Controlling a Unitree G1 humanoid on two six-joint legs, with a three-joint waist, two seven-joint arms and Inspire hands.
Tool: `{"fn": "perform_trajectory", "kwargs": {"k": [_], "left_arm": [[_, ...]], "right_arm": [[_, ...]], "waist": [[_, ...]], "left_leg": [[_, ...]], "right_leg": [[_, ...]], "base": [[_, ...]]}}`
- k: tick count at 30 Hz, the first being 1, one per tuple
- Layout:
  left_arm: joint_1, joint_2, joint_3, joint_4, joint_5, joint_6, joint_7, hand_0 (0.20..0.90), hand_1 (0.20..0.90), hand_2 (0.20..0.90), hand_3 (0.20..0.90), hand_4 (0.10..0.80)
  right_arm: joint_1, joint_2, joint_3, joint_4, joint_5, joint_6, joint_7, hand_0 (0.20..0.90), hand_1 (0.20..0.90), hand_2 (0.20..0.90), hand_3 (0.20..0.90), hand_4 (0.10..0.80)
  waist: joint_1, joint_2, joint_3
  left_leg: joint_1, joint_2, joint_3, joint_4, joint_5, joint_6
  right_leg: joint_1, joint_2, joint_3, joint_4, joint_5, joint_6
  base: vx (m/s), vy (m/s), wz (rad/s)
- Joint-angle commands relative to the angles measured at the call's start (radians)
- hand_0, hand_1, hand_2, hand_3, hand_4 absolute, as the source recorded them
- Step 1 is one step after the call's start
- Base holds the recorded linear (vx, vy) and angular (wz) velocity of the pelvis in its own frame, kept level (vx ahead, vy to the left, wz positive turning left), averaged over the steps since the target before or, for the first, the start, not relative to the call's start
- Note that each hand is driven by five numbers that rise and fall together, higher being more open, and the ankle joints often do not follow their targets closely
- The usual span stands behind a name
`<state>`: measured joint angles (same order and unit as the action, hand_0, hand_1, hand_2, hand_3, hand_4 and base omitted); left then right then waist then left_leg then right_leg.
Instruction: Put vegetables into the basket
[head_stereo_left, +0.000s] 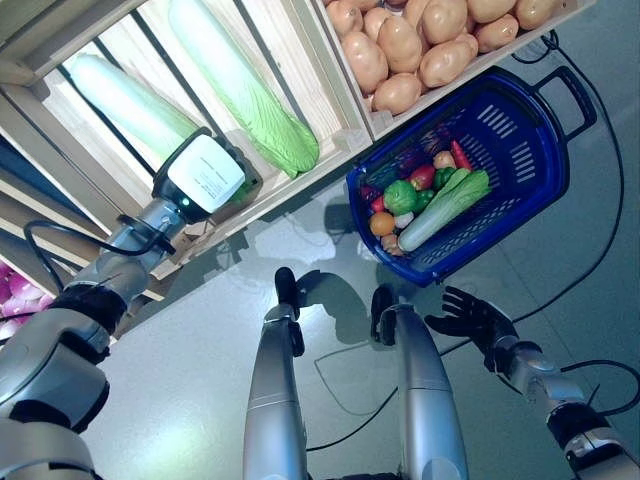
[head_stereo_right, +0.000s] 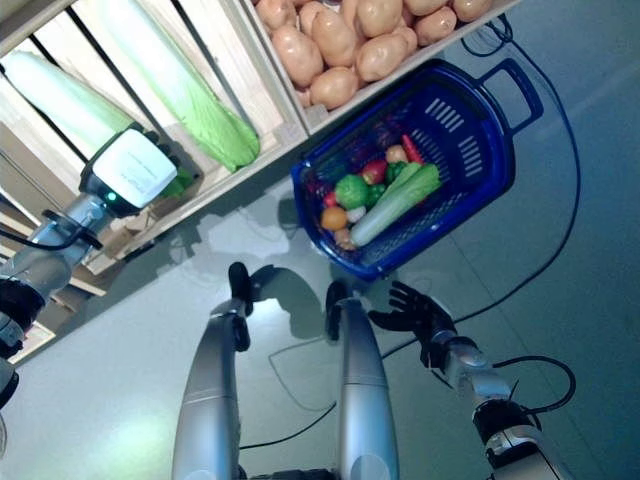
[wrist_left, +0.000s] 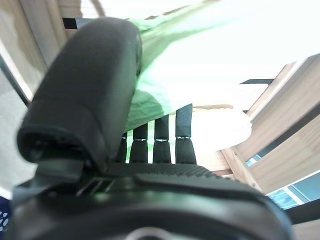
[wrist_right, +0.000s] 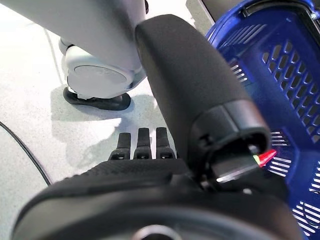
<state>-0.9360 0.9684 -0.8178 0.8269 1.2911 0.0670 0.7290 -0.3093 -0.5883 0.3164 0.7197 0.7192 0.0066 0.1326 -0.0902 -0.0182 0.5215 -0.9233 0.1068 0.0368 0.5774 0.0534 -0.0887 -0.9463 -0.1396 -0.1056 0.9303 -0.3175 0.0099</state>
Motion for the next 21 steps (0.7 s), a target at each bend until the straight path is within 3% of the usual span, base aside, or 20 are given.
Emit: {"fn": "perform_trajectory", "kwargs": {"k": [1,7,12,21], "left_arm": [[-0.082,0.098,0.061,0.009,-0.029,0.014,0.027,0.300,0.300,0.300,0.300,0.400],[-0.056,0.091,0.076,-0.004,-0.093,0.026,0.079,0.300,0.300,0.300,0.300,0.400],[-0.053,0.078,0.110,-0.004,-0.240,0.012,0.167,0.300,0.300,0.300,0.300,0.400],[0.077,0.022,0.269,-0.067,-0.414,-0.085,0.302,0.300,0.300,0.300,0.300,0.400]], "right_arm": [[0.067,-0.066,-0.059,-0.059,0.035,-0.030,-0.017,0.900,0.900,0.900,0.900,0.800],[0.066,-0.064,-0.054,-0.068,0.034,-0.025,-0.025,0.900,0.900,0.900,0.900,0.800],[0.063,-0.044,-0.045,-0.055,0.030,-0.039,-0.026,0.900,0.900,0.900,0.900,0.800],[0.100,0.022,-0.040,-0.053,-0.005,-0.064,-0.039,0.900,0.900,0.900,0.900,0.800]], "waist": [[-0.013,0.013,-0.001],[-0.012,0.008,-0.001],[-0.006,-0.001,-0.001],[0.025,-0.015,-0.021]], "left_leg": [[0.033,-0.001,0.053,0.133,-0.197,0.016],[0.070,0.003,0.055,0.115,-0.193,0.010],[0.139,0.005,0.056,0.058,-0.169,0.000],[0.330,-0.017,0.038,-0.087,-0.122,-0.006]], "right_leg": [[0.053,-0.022,0.026,-0.117,0.127,0.030],[0.093,-0.019,0.023,-0.134,0.126,0.032],[0.172,-0.011,0.014,-0.201,0.139,0.038],[0.382,-0.011,-0.010,-0.371,0.169,0.048]], "base": [[0.000,0.000,0.00],[0.000,0.000,0.00],[0.000,0.000,0.00],[0.055,-0.028,0.00]]}}
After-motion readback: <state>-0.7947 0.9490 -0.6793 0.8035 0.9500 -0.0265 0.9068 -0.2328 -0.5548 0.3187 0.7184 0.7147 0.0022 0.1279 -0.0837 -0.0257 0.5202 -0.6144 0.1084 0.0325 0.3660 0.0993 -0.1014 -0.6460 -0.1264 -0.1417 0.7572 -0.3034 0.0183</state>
